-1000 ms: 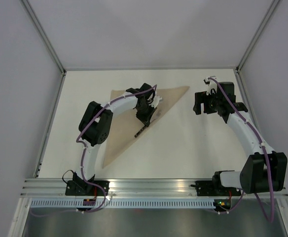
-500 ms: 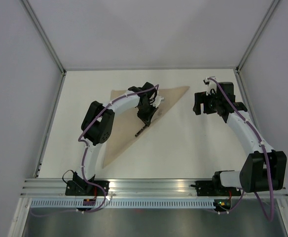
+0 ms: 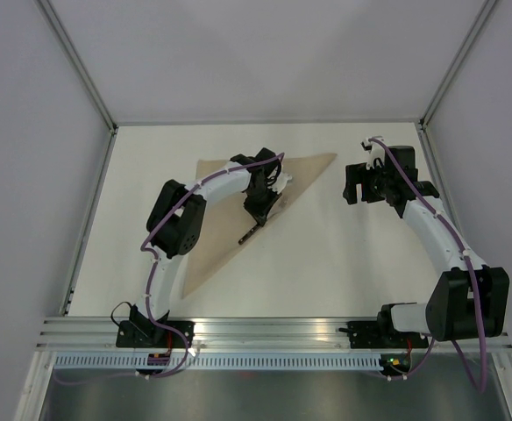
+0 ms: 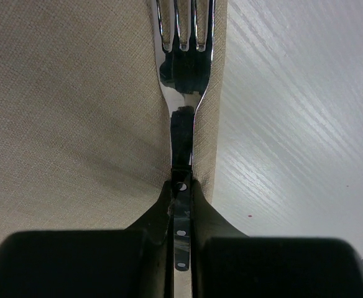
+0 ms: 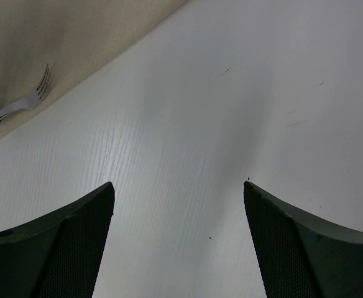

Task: Fold the napkin, place the utensils inside, and roll it up
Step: Place the utensil onto the napkin

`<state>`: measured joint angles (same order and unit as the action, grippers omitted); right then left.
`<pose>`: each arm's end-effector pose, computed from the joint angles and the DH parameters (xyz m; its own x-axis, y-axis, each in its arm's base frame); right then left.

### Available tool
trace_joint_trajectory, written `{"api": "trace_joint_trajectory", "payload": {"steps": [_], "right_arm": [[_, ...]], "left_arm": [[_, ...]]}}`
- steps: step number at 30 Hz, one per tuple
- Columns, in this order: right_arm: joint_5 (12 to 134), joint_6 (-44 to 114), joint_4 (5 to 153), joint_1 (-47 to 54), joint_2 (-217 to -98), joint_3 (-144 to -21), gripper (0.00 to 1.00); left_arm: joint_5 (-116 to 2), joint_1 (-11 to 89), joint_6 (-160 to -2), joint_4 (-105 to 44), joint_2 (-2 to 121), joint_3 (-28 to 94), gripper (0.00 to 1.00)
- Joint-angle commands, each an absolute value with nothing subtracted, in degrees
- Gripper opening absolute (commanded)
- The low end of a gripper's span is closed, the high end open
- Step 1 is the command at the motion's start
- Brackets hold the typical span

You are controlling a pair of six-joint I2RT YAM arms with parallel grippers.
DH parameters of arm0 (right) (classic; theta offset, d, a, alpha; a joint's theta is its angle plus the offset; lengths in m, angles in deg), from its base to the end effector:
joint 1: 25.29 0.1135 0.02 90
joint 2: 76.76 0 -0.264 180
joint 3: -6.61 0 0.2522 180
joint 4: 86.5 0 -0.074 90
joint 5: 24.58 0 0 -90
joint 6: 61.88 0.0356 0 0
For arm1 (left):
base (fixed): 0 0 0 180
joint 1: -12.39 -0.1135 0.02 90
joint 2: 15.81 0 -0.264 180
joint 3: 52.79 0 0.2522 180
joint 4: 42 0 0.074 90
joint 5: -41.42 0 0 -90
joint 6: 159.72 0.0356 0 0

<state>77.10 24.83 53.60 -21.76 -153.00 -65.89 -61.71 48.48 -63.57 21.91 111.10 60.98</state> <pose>0.2867 0.0249 0.2783 -0.6758 -0.0980 -0.7305 -0.2457 0.9644 0.0979 0.3577 -0.2707 0.1614 -0.7171 0.6519 -0.2465 0.6956 0.6911 -0.1961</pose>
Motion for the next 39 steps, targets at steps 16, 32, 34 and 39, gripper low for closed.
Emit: {"api": "trace_joint_trajectory", "payload": {"steps": [16, 32, 34, 39], "right_arm": [[76.49, 24.69, 53.46, -21.59, -153.31, -66.21, 0.90], [77.10, 24.78, 53.28, -21.59, -153.31, -66.47, 0.90], [77.63, 24.78, 53.02, -21.51, -153.05, -66.91, 0.90], [79.39, 23.64, 51.96, -17.22, -151.81, -68.66, 0.90]], "left_arm": [[-57.72, 48.68, -63.48, 23.79, 111.02, 62.84, 0.08], [-57.37, 48.77, -65.06, 22.65, 104.52, 63.98, 0.54], [-57.37, 48.77, -66.11, 22.29, 102.50, 64.59, 0.55], [-51.59, 47.99, -72.50, 22.20, 93.82, 67.23, 0.58]]}}
